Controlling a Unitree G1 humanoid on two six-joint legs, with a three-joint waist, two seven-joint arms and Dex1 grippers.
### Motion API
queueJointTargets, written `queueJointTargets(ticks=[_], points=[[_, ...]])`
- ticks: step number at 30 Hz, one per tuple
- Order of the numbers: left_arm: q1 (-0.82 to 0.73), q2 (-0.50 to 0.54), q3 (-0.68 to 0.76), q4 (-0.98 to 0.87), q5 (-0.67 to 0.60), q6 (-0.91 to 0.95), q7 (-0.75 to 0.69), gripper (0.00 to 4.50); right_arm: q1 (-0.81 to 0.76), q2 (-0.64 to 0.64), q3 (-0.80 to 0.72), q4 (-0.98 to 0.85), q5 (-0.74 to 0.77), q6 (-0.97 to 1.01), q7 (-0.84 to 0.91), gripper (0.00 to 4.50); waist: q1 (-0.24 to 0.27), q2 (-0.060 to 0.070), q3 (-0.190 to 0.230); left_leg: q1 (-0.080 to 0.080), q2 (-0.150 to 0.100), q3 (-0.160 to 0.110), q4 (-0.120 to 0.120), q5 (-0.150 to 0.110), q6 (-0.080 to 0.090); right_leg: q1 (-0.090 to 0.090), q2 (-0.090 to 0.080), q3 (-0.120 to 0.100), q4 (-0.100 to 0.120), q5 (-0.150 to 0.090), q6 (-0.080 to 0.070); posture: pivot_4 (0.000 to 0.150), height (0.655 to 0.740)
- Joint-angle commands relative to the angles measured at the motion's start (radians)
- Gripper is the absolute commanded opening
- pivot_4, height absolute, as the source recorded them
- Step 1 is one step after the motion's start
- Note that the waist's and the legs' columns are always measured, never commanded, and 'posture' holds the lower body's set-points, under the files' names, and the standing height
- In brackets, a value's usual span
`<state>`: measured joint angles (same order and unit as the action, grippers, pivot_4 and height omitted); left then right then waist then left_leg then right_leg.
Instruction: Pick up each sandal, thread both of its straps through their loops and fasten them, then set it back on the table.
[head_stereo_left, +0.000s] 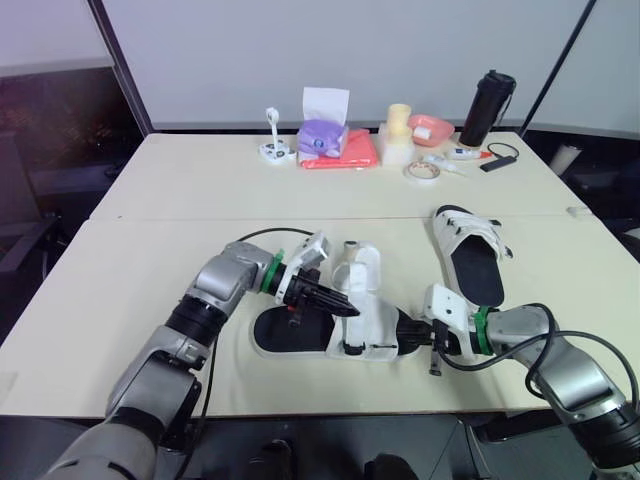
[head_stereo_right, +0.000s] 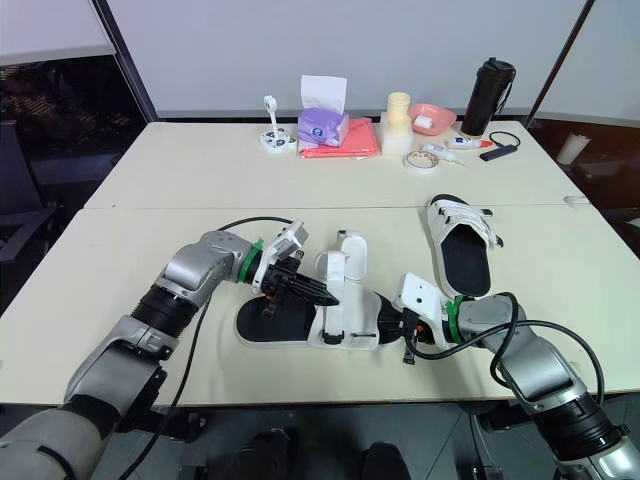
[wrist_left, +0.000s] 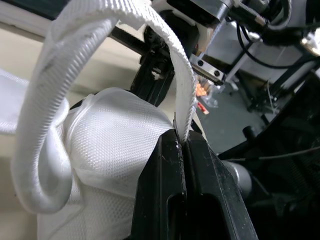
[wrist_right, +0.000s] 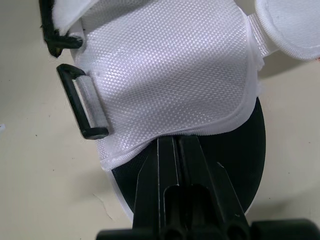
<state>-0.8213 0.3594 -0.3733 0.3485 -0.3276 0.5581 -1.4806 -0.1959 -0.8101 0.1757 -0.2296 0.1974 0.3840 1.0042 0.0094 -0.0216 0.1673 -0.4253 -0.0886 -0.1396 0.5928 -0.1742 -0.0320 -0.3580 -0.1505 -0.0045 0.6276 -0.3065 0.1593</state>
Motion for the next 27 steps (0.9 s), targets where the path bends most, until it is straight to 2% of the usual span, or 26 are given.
queueJointTargets(ticks=[1, 12, 15, 17, 22, 27], points=[[0.047, 0.014, -0.038, -0.069, 0.032, -0.038, -0.007, 0.01, 0.047, 0.002, 0.072, 0.06, -0.059, 0.042, -0.006, 0.0, 0.0, 0.0, 0.0, 0.0, 0.0, 0.0, 0.0, 0.0, 0.0, 0.0, 0.0, 0.0, 0.0, 0.0, 0.0, 0.15, 0.74], [0.163, 0.043, -0.05, -0.188, 0.053, -0.058, 0.046, 0.01, 0.037, 0.015, 0.079, 0.071, -0.066, 0.037, -0.009, 0.0, 0.0, 0.0, -0.001, 0.002, 0.001, -0.001, 0.0, 0.0, 0.0, 0.0, 0.0, 0.0, 0.001, 0.0, 0.0, 0.15, 0.74], [0.166, 0.044, -0.019, -0.21, 0.031, -0.03, 0.074, 0.9, 0.036, 0.019, 0.082, 0.073, -0.069, 0.036, -0.01, 0.0, 0.0, 0.0, -0.001, 0.002, 0.001, -0.001, 0.0, 0.0, 0.0, 0.0, 0.0, 0.0, 0.001, 0.0, 0.0, 0.15, 0.74], [0.168, 0.049, 0.014, -0.237, 0.004, -0.001, 0.094, 1.81, 0.035, 0.021, 0.082, 0.073, -0.071, 0.036, -0.01, 0.0, -0.001, 0.0, -0.001, 0.002, 0.001, -0.001, 0.0, 0.0, -0.001, 0.0, 0.0, 0.0, 0.001, 0.0, -0.001, 0.15, 0.74], [0.189, 0.098, 0.114, -0.342, -0.093, 0.099, 0.125, 4.39, 0.033, 0.024, 0.082, 0.081, -0.077, 0.03, -0.008, 0.0, -0.008, 0.0, -0.001, 0.002, 0.001, -0.001, 0.0, 0.0, 0.0, 0.0, 0.0, 0.0, 0.002, 0.0, -0.001, 0.15, 0.74], [0.279, 0.208, 0.156, -0.462, -0.166, 0.165, 0.109, 4.39, 0.018, 0.03, 0.089, 0.1, -0.082, 0.018, -0.004, 0.0, -0.021, 0.001, -0.002, 0.002, 0.002, -0.001, -0.001, 0.0, 0.0, -0.001, 0.0, 0.0, 0.002, 0.0, -0.001, 0.15, 0.74]])
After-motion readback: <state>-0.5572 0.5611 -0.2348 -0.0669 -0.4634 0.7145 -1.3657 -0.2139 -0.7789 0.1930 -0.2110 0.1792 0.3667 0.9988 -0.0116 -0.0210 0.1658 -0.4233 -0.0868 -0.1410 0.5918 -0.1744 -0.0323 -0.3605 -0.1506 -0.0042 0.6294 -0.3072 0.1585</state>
